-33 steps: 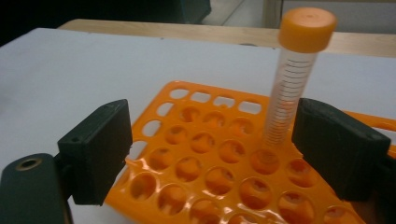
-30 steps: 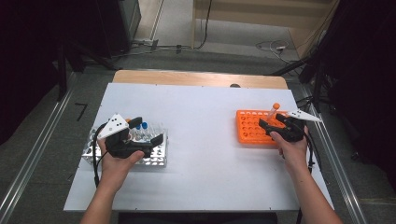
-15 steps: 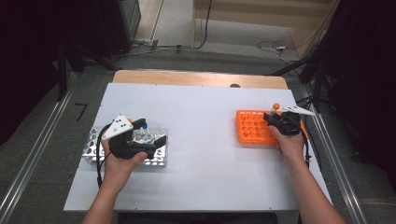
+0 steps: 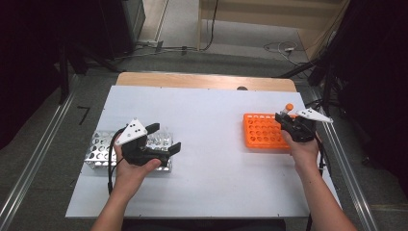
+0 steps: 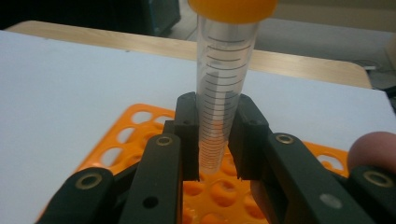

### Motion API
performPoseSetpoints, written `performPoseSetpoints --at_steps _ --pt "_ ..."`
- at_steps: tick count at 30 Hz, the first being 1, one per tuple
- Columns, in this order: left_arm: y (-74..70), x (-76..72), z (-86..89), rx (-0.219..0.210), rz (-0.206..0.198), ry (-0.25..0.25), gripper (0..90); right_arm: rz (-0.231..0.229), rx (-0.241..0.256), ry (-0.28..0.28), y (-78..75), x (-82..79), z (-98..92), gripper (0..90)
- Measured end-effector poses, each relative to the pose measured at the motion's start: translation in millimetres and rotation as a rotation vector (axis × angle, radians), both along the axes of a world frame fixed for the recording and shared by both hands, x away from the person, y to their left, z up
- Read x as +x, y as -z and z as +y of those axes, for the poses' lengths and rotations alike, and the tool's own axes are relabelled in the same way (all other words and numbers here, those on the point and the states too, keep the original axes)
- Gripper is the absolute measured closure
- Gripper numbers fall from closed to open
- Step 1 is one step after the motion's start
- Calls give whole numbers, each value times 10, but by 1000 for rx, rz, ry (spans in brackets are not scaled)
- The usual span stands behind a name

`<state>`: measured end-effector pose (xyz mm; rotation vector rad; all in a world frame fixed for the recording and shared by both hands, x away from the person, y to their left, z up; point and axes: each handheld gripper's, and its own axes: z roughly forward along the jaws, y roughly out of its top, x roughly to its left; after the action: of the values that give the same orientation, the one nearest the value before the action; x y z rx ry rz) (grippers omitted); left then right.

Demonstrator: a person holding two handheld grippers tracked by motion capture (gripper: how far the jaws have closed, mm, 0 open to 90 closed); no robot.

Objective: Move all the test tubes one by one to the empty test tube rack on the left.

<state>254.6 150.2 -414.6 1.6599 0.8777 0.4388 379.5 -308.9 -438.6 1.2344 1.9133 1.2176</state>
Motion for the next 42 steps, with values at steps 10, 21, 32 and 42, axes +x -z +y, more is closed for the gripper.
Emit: performPoseSetpoints --at_steps 10,21,32,42 --pt "0 1 -309 15 -2 85 35 -6 -13 -244 -90 -416 401 723" --pt "-15 29 -641 18 -25 204 272 9 -32 -461 -71 -748 959 723" --pt "23 27 -924 1 -16 284 513 27 -66 -621 -46 -1021 1377 723" --pt "44 -8 -1000 40 -31 300 700 42 -96 -687 -6 -1128 1544 720"
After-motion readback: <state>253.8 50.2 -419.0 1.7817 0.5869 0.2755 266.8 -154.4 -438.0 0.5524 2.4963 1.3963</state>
